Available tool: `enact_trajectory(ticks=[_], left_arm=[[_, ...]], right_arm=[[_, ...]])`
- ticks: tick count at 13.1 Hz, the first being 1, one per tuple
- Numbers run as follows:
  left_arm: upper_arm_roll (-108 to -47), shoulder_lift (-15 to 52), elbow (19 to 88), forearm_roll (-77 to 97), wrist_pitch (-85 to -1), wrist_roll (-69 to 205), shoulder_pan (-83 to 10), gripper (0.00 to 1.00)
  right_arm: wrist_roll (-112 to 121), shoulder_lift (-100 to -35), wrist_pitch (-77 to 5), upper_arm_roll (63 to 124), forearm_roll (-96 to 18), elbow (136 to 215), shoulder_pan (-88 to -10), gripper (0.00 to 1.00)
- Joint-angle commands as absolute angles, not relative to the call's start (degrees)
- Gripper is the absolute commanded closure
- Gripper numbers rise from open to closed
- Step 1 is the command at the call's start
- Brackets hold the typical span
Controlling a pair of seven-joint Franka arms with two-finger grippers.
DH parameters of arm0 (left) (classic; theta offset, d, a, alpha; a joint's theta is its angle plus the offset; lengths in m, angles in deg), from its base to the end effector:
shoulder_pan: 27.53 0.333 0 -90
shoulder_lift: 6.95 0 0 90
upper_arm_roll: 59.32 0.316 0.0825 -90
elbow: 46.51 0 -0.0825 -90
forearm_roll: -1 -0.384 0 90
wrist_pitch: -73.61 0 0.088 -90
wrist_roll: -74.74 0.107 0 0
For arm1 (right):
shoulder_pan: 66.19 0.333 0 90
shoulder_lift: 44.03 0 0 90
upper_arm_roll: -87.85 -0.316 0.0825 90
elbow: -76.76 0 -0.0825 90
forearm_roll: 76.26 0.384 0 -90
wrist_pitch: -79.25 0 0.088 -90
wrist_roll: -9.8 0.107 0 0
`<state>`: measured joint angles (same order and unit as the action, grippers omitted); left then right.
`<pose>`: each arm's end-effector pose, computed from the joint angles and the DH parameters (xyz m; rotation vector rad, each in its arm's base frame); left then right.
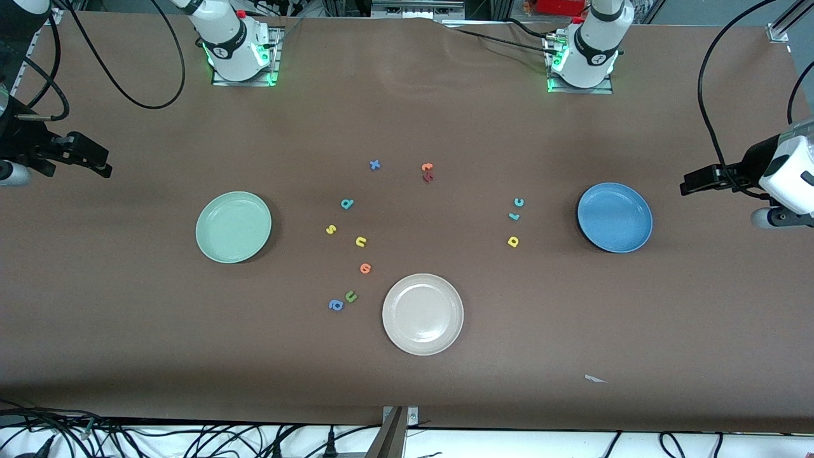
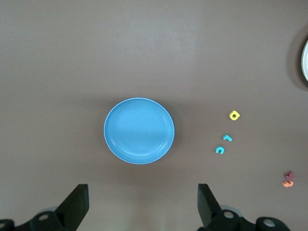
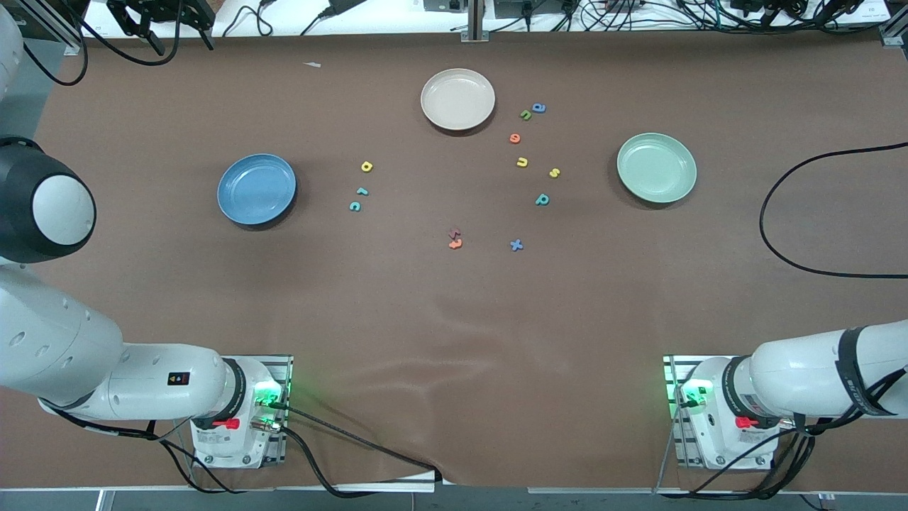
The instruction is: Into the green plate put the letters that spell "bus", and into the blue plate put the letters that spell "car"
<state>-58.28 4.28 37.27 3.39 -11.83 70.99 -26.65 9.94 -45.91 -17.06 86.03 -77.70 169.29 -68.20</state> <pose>0.6010 0.0144 0.5555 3.0914 0.1533 -0.2600 0.5735 -0.0046 0.5949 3.1172 -0.0054 0.0517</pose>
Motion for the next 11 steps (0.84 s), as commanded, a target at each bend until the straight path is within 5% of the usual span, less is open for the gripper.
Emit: enact_trajectory(ticks=[1, 11], left_arm=[[-58.4, 3.9, 37.7, 2.0, -12.2, 71.5, -27.0, 0.01], [-58.5, 4.1, 37.5, 2.6, -12.1, 70.3, -27.7, 0.00]], right_arm=[[10.3, -46.0, -16.3, 86.0, -77.1, 168.7, -68.4, 0.00], [10.4, -52.4, -17.2, 85.3, -76.9, 168.9, -63.2, 0.00]])
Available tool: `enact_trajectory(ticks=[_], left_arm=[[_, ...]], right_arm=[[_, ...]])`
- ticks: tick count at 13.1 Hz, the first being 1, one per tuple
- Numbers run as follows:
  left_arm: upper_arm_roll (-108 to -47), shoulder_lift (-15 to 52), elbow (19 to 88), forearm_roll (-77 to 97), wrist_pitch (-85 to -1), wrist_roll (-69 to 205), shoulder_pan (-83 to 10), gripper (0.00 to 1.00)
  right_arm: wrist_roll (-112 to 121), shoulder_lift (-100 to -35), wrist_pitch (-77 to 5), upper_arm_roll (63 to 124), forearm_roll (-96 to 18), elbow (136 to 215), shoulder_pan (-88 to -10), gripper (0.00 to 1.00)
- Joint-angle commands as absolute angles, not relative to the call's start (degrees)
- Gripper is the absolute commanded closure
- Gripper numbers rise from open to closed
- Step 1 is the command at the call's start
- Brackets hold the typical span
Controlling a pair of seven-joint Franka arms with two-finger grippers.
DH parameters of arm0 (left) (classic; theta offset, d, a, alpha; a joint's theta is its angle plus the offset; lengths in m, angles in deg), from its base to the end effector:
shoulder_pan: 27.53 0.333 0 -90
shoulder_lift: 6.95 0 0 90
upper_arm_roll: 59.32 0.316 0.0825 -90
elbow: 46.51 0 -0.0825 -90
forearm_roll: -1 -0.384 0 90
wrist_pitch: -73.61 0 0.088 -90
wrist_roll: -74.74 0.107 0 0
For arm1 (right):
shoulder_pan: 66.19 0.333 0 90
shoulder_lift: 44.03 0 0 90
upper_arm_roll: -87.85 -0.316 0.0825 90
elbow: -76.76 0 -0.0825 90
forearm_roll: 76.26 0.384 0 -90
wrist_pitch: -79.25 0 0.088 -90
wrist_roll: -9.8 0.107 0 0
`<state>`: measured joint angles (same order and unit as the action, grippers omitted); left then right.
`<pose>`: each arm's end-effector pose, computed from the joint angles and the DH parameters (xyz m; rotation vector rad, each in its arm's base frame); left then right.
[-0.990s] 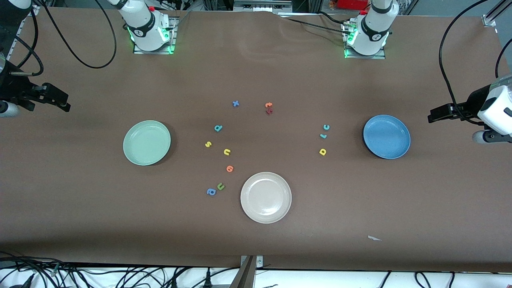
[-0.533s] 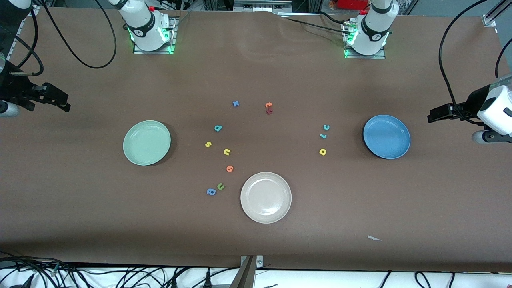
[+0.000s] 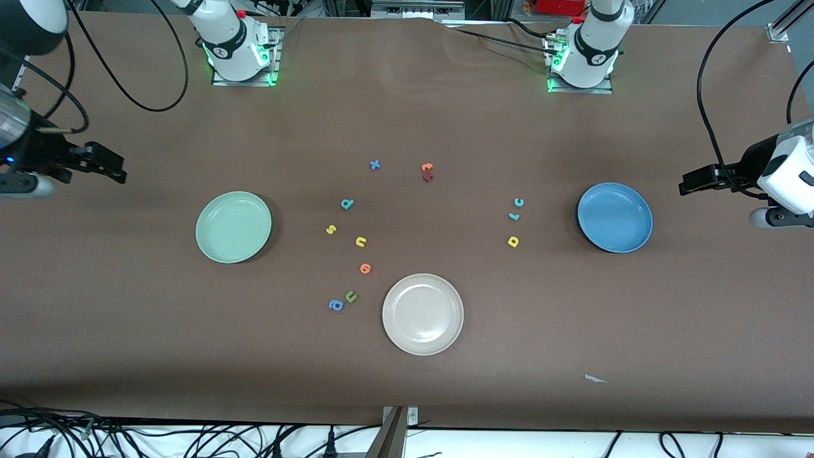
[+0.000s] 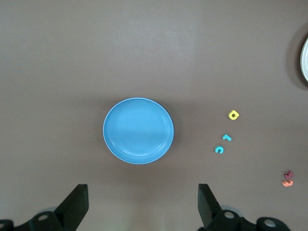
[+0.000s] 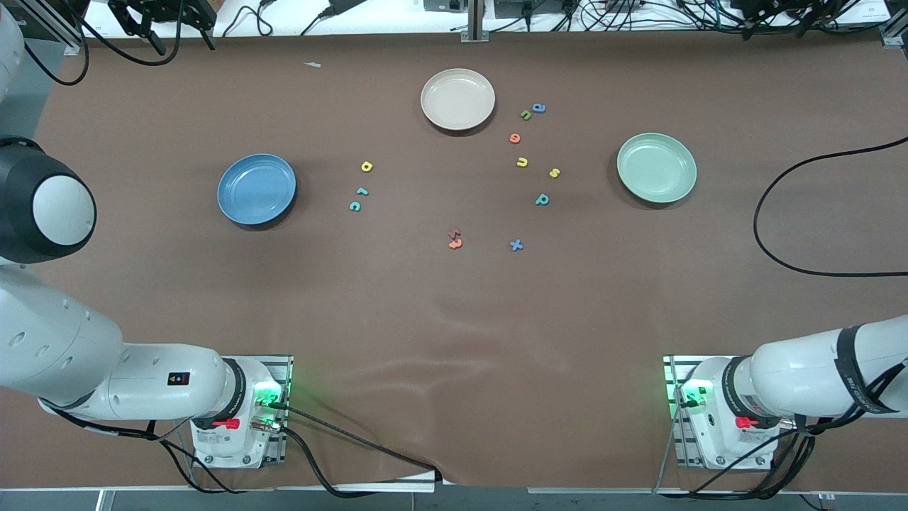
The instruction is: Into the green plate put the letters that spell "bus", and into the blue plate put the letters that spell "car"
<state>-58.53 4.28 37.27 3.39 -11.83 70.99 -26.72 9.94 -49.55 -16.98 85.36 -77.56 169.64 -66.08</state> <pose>0.6011 0.0113 0.5555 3.0914 0.1446 -0.2601 0.5879 0.0234 0.5549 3.1210 0.0713 -0.0583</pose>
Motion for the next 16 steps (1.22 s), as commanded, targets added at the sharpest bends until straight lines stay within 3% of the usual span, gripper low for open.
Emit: enact_trajectory(ticks=[1, 8, 11, 16], left_arm=[[-58.5, 4.7, 37.5, 2.6, -12.2, 69.4, -28.3, 0.00], [-58.6, 10.4, 38.6, 8.8, -14.5, 60.2, -33.3, 0.00], [-59.9, 10.5, 45.9, 9.8, -22.3, 56.4, -34.6, 0.01], [-64.9, 10.5, 59.8, 9.5, -36.7, 51.3, -35.0, 0.01]], right_arm=[[10.5, -54.7, -17.7, 85.3, -76.5, 168.7, -61.8, 0.00], [24.3, -67.0, -28.2, 85.3, -73.6, 168.9, -50.6, 0.00], [33.7, -71.6, -33.4, 85.3, -73.6, 170.4, -47.5, 0.00], [48.8, -73.5, -52.9, 85.4, -74.0, 181.7, -41.0, 0.01]])
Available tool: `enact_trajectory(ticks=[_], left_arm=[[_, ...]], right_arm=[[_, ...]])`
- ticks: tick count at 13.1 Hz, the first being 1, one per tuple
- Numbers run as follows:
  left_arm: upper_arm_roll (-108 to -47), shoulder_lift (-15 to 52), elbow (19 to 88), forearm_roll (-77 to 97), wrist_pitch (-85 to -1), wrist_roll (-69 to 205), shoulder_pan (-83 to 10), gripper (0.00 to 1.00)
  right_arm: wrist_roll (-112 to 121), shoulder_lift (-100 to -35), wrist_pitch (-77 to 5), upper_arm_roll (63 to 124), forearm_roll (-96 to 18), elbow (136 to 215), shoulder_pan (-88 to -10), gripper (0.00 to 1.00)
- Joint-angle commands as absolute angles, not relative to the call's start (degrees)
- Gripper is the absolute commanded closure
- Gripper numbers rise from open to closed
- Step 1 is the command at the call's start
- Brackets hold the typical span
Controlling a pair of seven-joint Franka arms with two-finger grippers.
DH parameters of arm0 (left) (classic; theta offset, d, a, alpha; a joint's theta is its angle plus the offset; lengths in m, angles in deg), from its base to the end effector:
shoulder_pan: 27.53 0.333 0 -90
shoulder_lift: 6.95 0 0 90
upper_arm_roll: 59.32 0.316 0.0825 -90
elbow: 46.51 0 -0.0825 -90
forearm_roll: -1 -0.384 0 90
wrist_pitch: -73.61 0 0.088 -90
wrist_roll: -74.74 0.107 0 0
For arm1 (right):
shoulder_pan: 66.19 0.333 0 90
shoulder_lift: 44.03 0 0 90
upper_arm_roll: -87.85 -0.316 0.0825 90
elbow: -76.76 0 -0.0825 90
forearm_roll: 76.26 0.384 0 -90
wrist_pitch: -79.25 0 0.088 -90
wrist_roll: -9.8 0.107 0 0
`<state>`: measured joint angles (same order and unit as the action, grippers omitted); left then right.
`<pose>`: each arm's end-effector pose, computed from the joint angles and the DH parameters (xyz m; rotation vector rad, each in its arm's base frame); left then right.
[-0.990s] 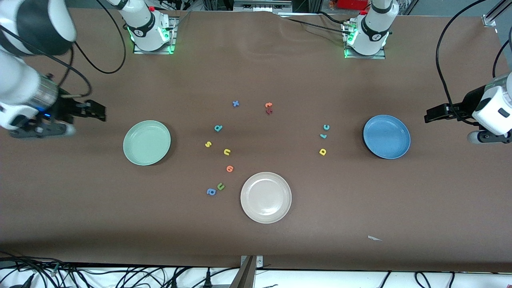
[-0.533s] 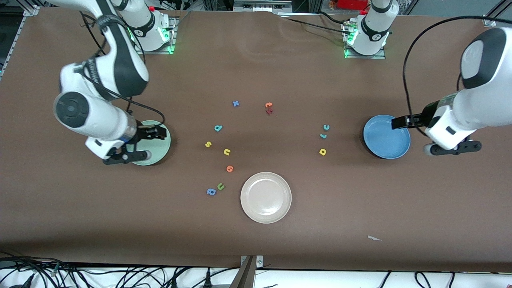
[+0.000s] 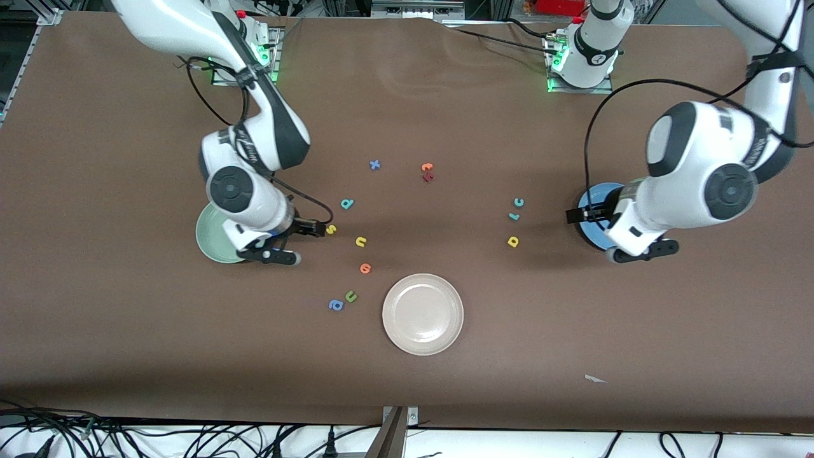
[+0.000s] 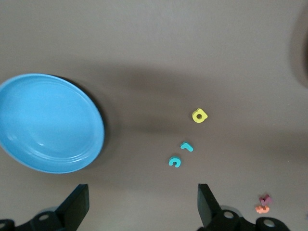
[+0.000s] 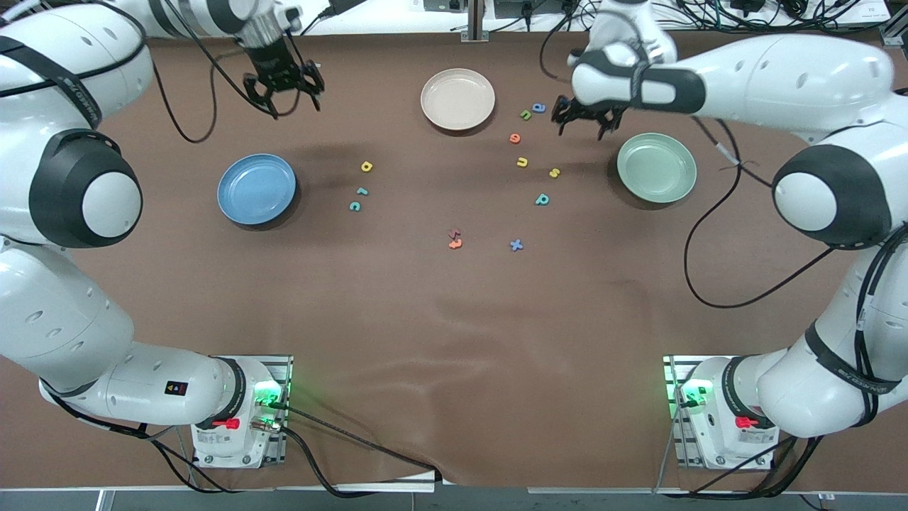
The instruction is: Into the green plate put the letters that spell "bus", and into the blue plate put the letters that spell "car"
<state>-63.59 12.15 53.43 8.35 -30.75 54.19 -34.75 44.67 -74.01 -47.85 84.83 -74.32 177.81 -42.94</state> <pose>0.6017 -0.1296 0.3659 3.0261 0.3142 -0.4370 0.5869 0.2878 0.2633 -3.1155 0.2774 0.1338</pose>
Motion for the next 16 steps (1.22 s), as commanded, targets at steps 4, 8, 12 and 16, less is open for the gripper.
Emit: enact_trajectory(ticks=[4, 8, 12, 16], left_arm=[[-67.1, 10.9, 69.8, 9.8, -51.8, 48.8, -35.1, 0.01], [-69.7, 14.5, 76.3, 9.2, -65.0, 48.4, -35.8, 0.07], [-69.9, 16.8, 78.6, 2.5, -67.6, 49.2, -39.0, 0.09], [-69.9, 17.0, 80.8, -0.1, -69.8, 50.7, -39.0, 0.13]], right_arm=[[53.7, -76.6, -59.3, 85.4, -74.1, 182.8, -39.2, 0.28], [53.7, -79.0, -64.0, 85.4, -74.5, 183.7, -38.7, 0.39], [53.7, -79.4, -66.7, 85.6, -74.7, 185.8, -38.1, 0.40], [53.5, -78.7, -66.6, 85.7, -74.8, 186.9, -38.1, 0.43]])
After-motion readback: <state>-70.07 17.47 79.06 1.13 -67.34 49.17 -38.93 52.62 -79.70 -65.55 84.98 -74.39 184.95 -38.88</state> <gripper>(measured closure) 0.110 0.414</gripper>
